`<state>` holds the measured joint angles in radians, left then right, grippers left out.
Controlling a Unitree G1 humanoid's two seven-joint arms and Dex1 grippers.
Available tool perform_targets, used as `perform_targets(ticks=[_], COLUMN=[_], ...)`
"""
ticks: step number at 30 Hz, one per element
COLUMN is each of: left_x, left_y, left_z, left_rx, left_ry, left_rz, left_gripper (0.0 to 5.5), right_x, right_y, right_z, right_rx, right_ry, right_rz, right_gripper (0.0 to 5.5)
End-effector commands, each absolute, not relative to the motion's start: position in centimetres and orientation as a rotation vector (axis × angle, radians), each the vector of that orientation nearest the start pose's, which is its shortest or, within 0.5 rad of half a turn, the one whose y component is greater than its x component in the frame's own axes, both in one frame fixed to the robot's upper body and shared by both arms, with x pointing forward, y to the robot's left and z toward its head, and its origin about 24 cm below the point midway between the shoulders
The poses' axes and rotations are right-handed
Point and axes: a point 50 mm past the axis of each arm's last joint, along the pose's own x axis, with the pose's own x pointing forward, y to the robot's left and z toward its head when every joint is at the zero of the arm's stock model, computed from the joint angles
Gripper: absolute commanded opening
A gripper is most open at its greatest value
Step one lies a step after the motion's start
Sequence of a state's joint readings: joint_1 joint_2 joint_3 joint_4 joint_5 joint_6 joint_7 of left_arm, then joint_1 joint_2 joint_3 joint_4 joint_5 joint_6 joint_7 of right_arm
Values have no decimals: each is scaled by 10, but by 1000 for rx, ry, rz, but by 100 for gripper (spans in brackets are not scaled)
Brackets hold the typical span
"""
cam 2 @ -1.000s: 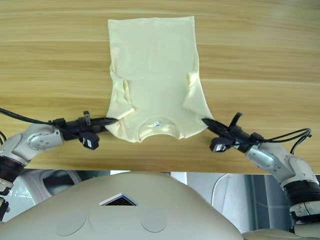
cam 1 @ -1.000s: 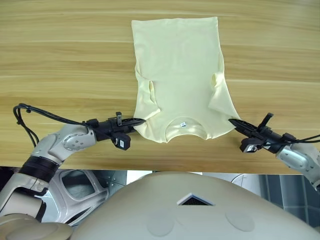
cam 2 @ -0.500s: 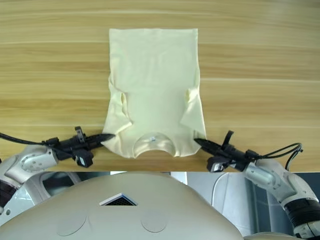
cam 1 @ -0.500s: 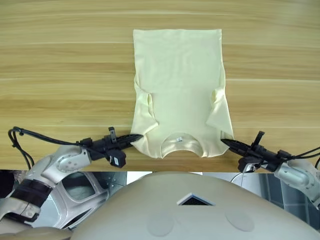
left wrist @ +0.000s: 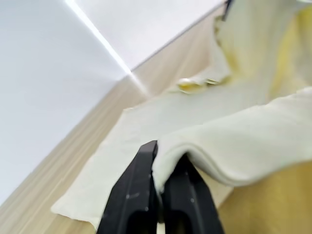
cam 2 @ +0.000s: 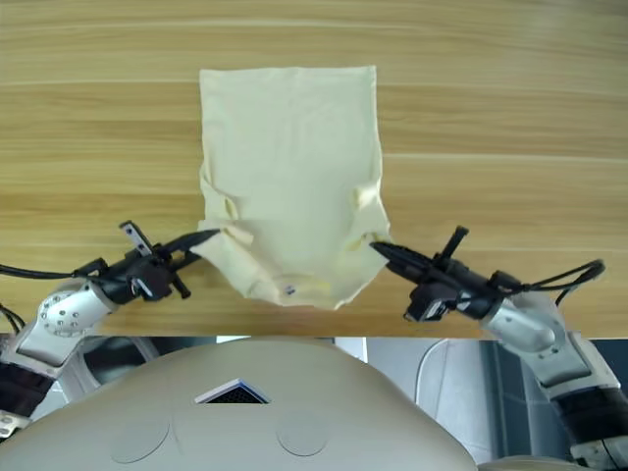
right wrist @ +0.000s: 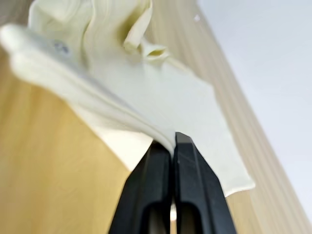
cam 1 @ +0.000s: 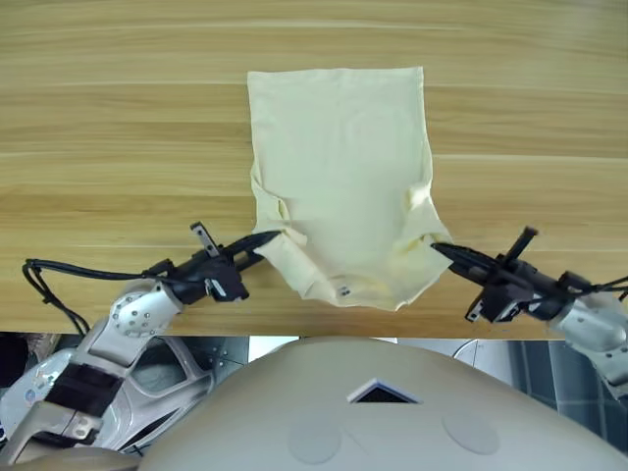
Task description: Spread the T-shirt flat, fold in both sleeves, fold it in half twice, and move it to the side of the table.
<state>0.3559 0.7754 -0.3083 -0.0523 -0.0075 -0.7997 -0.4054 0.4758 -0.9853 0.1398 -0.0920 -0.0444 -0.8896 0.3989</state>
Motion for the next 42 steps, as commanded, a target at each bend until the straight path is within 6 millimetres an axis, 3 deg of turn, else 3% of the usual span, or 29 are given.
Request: perform_targets(ticks=[1, 6, 14, 22, 31, 35, 42], left_x=[154, 188, 248, 274, 304, 324, 340], left_y=[186, 189, 195, 188, 185, 186, 171], left_z=[41, 41, 25, 29, 46, 41, 29], left_rx=[514, 452, 392, 292, 225, 238, 260], left_ry=[-238, -242, -164, -213, -261, -174, -35], left_rz=[-902, -754, -543, -519, -480, -402, -374], left_gripper=[0, 0, 0, 0, 0, 0, 0], right_x=[142, 167, 242, 292, 325, 336, 343], right_y=[-222, -215, -213, -199, -189, -185, -185], right_z=[62, 55, 46, 52, 52, 45, 33], right_rx=[-796, -790, -687, -530, -506, -544, -564], right_ry=[-205, -225, -245, -276, -207, -130, -18], right_rz=[1064, 1084, 853, 730, 618, 551, 434], right_gripper=[0, 0, 0, 0, 0, 0, 0])
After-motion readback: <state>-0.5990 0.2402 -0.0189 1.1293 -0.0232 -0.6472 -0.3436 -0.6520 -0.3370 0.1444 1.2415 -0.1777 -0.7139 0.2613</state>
